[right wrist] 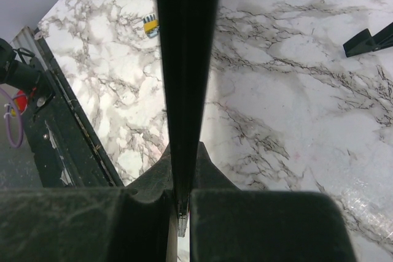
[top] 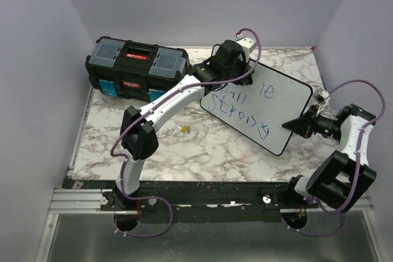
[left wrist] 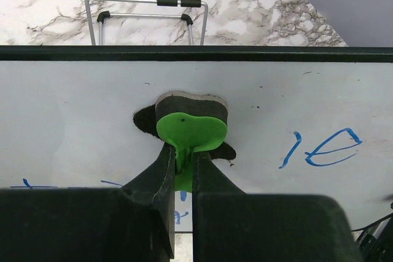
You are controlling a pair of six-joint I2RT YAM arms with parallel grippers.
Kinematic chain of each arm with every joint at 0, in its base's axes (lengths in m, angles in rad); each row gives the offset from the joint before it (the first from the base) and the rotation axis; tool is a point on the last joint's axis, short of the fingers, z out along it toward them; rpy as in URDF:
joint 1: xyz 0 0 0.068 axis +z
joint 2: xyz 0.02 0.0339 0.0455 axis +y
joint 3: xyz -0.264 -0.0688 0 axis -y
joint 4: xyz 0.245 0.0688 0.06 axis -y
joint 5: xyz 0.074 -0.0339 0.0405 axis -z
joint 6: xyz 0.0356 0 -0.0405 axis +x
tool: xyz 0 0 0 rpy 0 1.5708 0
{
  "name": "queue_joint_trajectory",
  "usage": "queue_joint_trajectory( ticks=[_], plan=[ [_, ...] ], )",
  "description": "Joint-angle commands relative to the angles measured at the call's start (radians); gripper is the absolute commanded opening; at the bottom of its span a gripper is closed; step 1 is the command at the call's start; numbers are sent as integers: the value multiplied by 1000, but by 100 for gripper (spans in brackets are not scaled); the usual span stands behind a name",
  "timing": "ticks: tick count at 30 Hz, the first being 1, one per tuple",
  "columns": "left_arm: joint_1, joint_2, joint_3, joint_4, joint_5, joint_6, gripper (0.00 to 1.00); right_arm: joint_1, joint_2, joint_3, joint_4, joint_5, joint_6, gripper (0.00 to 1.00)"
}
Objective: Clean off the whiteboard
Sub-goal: Erase the whiteboard at the center of the board.
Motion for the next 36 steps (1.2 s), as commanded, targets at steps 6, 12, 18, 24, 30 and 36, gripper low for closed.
queue_joint_trajectory(
  ticks=[6, 12, 18, 24, 30, 36],
  plan=[
    [-85, -16, -8, 20, -24, -20, 0, 17, -39, 2, -19, -38, -97, 1],
    [-119, -14, -2, 11, -17, -20, 0, 17, -40, 1, -19, -38, -98, 1],
    [-143, -10, -17, 8, -17, -20, 0, 18, -43, 1, -19, -38, -98, 1],
    [-123, 5, 43, -10, -42, 11, 0, 18, -45, 1, -19, -38, -98, 1],
    [-73, 36, 144, -48, -78, 26, 0, 17, -47, 2, -19, -37, -98, 1],
    [-78, 44, 123, -44, -31, 12, 0, 18, -43, 1, -19, -36, -98, 1]
  ],
)
